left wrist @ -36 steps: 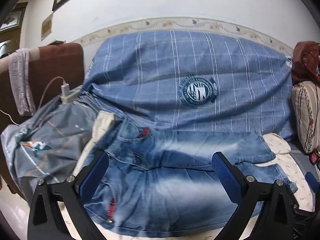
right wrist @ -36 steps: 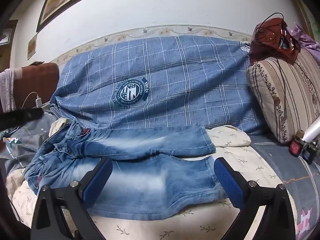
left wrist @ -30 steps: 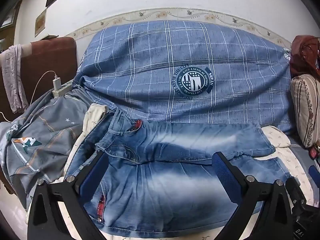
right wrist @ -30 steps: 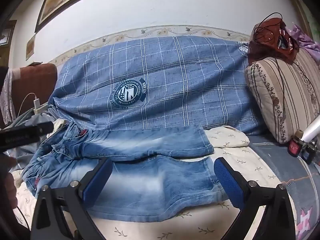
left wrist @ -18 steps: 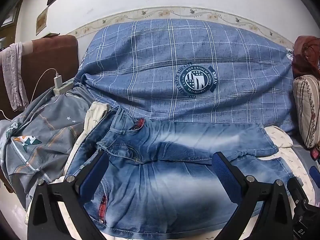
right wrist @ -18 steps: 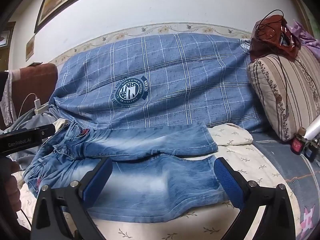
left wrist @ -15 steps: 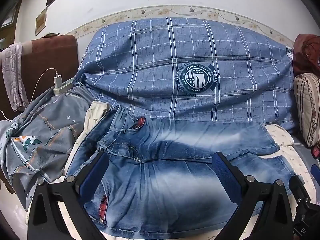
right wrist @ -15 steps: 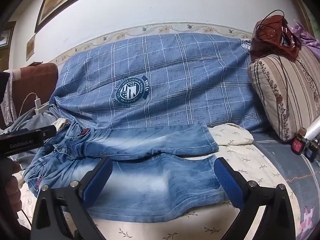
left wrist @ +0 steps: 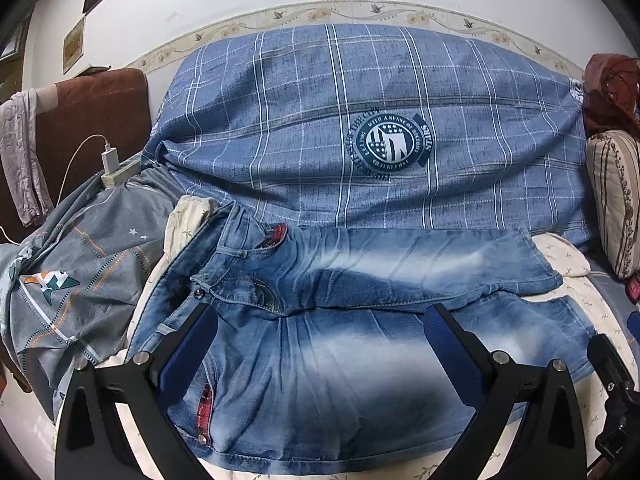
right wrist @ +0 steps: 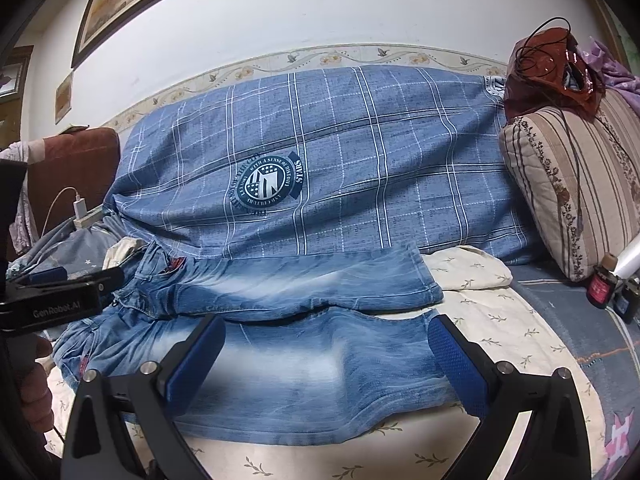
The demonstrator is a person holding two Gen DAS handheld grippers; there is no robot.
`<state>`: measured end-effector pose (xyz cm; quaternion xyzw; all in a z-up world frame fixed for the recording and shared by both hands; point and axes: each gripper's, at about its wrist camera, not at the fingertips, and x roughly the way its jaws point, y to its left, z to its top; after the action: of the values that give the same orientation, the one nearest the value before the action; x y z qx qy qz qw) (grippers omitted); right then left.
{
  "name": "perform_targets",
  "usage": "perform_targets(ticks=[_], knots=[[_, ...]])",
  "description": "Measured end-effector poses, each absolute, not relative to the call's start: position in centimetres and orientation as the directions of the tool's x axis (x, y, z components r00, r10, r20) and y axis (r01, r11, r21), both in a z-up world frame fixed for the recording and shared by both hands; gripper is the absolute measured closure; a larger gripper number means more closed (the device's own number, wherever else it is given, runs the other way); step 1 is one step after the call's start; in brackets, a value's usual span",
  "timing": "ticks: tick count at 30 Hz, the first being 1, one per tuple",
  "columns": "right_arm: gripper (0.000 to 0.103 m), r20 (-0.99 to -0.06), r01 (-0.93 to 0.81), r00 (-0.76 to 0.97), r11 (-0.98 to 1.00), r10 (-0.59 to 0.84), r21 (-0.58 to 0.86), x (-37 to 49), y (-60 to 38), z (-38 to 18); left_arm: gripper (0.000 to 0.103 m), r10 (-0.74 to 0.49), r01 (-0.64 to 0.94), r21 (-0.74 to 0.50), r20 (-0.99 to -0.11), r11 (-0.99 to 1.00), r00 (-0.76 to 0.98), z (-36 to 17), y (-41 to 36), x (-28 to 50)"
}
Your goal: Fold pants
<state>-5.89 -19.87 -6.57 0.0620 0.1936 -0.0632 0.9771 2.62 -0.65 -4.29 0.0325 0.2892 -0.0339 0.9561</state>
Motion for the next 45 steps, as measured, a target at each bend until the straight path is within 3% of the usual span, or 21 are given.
perform_targets(ticks=[11, 35, 45], knots=[[0.0, -0.424, 0.156, 0.9, 0.983, -0.101, 0.095, -5.4, -20.1, -6.9, 0.001, -0.025, 0.08, 0.048, -0.688, 0.996, 0.725, -7.4, -0.5, 4.2], [0.0, -0.446, 0.115, 0.892, 0.99, -0.067, 0.082, -4.0, -18.5, -7.3, 0.001, 0.122, -0.087, 0.086, -0.661, 0.992, 0.74, -7.5, 6.1, 6.4], [0.0, -0.481, 0.152, 0.871, 0.986, -0.101, 0.068, -1.2, -21.6, -7.2, 0.001, 0.106, -0.089, 0.062, -0.728, 0.994, 0.677, -9.1, 8.0, 8.7]])
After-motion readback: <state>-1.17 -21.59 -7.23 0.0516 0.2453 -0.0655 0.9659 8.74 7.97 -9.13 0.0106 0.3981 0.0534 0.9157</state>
